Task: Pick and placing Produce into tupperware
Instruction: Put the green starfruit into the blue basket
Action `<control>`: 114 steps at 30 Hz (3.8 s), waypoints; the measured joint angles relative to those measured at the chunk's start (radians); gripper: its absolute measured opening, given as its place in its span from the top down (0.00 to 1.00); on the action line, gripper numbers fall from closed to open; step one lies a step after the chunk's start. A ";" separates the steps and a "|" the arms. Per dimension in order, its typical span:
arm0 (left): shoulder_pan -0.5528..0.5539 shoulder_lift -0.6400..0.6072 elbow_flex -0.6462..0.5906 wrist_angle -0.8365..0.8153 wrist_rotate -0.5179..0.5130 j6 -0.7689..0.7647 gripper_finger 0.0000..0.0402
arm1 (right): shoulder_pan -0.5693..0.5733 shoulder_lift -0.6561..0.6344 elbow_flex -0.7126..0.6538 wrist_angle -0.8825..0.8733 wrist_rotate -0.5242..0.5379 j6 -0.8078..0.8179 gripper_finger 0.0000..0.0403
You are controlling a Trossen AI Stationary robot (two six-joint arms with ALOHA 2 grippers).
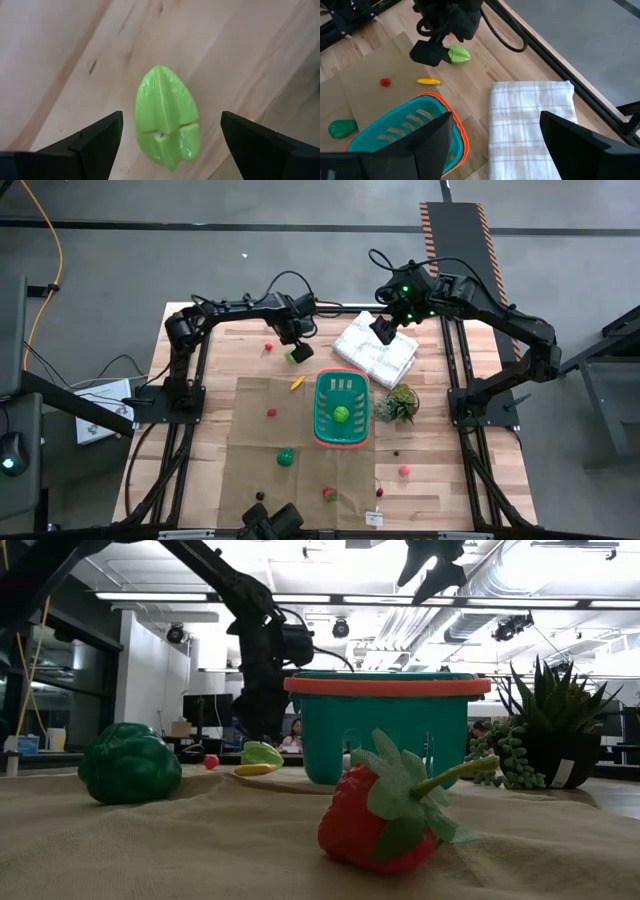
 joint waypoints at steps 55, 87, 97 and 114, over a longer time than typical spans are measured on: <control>0.000 0.057 0.001 0.011 -0.037 0.016 0.19 | -0.005 0.000 0.000 0.014 0.000 -0.001 0.28; 0.000 0.057 0.001 -0.003 -0.093 0.035 0.19 | -0.005 0.000 0.000 0.016 0.000 -0.001 0.28; 0.000 0.057 0.001 -0.020 -0.116 0.035 0.19 | -0.005 0.000 0.000 0.016 0.000 -0.001 0.28; 0.000 0.057 0.001 -0.006 -0.110 0.046 0.46 | -0.005 0.000 0.000 0.016 0.001 -0.003 0.28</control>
